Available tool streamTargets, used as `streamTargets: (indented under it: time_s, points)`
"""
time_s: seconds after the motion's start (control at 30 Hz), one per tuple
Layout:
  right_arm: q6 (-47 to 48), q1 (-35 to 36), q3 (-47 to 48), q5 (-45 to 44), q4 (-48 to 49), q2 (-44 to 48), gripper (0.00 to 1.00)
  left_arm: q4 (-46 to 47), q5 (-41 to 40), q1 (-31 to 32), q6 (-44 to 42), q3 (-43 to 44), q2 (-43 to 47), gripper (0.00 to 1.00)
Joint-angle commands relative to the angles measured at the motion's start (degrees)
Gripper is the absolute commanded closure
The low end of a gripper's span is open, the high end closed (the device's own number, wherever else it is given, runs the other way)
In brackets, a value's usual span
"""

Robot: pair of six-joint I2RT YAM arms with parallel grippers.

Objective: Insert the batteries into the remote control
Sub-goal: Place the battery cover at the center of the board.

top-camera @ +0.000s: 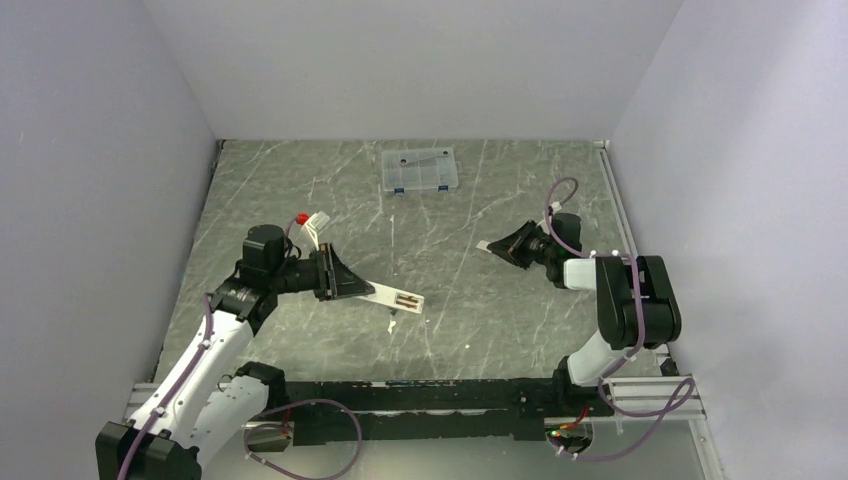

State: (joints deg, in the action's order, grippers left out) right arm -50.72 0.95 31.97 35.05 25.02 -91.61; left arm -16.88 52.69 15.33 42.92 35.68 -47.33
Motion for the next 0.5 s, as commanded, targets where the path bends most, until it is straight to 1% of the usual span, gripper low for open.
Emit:
streamTargets:
  time_s: [0.0,0.07,0.2,0.33,0.43,0.47]
  points:
    - [-0.27,-0.51,1.38,0.24,5.13,-1.81,1.00,2.11,1.87,-0.13,-0.35,0.77,1.18,1.00]
    - [0.11,-0.65,1.32,-0.16,4.92,-2.49,0.99,1.95,1.82,-0.13,-0.54,0.87,1.27,1.00]
    - [0.46,-0.69,1.27,-0.23,4.86,-4.04,0.91,2.47,2.25,-0.13,-0.57,0.88,0.66,1.00]
    - [2.00,-0.69,1.60,-0.57,3.19,-4.61,0.77,1.84,2.43,-0.13,-1.30,1.29,0.23,1.00]
    - [3.82,-0.70,1.64,-0.64,1.43,-4.20,0.69,0.48,1.82,-0.13,-2.10,1.75,0.44,1.00]
    - [4.25,-2.06,1.54,-0.68,0.94,-3.74,0.67,0.19,1.59,-0.13,-2.23,1.76,0.52,1.00]
